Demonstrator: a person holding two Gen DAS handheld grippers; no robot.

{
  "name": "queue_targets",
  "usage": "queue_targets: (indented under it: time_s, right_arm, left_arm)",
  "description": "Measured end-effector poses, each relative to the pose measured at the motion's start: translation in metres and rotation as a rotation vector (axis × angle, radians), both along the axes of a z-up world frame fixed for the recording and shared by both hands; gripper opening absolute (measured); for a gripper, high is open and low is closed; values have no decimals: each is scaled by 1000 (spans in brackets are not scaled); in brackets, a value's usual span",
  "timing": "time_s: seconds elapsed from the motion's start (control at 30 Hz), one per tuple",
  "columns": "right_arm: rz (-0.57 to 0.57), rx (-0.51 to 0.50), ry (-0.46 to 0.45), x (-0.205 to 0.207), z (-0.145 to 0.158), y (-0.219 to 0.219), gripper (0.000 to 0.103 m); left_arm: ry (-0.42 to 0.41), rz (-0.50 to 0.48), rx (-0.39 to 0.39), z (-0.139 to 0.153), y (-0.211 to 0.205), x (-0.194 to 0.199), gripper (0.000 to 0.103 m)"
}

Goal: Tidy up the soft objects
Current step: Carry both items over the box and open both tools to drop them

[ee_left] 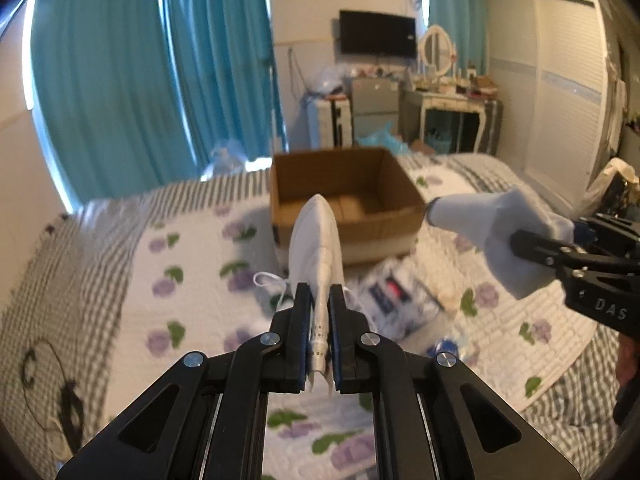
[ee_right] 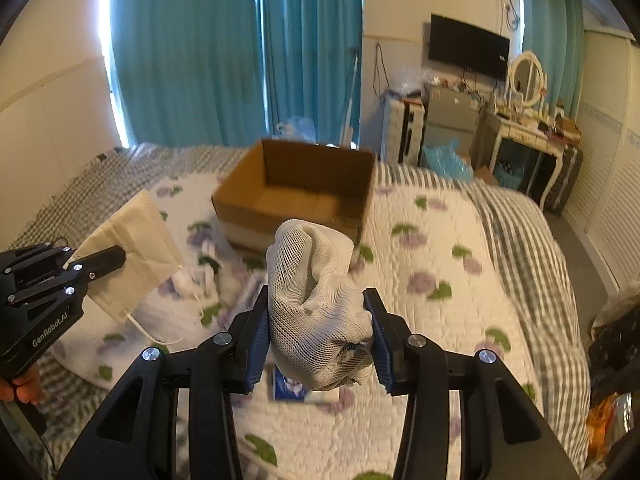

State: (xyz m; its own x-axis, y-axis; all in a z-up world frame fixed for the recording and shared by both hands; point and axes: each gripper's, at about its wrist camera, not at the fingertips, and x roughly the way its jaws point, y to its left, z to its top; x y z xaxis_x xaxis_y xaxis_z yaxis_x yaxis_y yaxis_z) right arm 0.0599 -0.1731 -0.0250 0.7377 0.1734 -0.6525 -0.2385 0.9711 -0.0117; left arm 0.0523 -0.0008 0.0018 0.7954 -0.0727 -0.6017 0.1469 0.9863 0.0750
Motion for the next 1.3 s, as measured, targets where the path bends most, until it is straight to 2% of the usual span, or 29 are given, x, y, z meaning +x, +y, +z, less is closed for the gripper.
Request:
queue_targets:
  time_s: [0.17,0.3,0.43,0.67,0.87,0.97,1.03,1.1,1.17,1.2,1.23,1.3]
  right_arm:
    - [35,-3,-58,26,26,17,43]
    - [33,-22,-97,63,38,31,43]
    - [33,4,-117,111,41,41,43]
    - [-11,45,-82,195,11,41,43]
    - [-29,35,-17,246,-32,44,44]
    - [-39,41,-7,255,-45,41,47]
    - [-55,36,-11,256,-49,37,55]
    - [-65,33,-25,253,-48,35,76]
    - [-73,43,-50,248,-40,30,78]
    - [-80,47,-62,245,-34,28,78]
    - [-91,45,-69,240,-26,24,78]
    - [-105,31,-79,233,-13,22,81]
  left_arm:
    - [-19,-23,8,14,-6,31,8]
    - [-6,-39,-7,15,-7,71,8]
    - [-15,-33,-10,13,-8,118,8]
    - [21,-49,-34,-11,-11,196,8]
    - [46,-55,-6,-40,-15,231,8]
    - [62,-63,-37,-45,-14,237,14]
    - [65,-58,-31,-46,-15,237,14]
    - [71,-53,-19,-43,-18,236,16]
    - [76,-50,-13,-40,-20,232,36]
    - [71,-40,-13,-35,-20,227,59]
    - [49,-22,-14,-27,-19,219,75]
    - [-1,-19,-17,-13,-18,205,79]
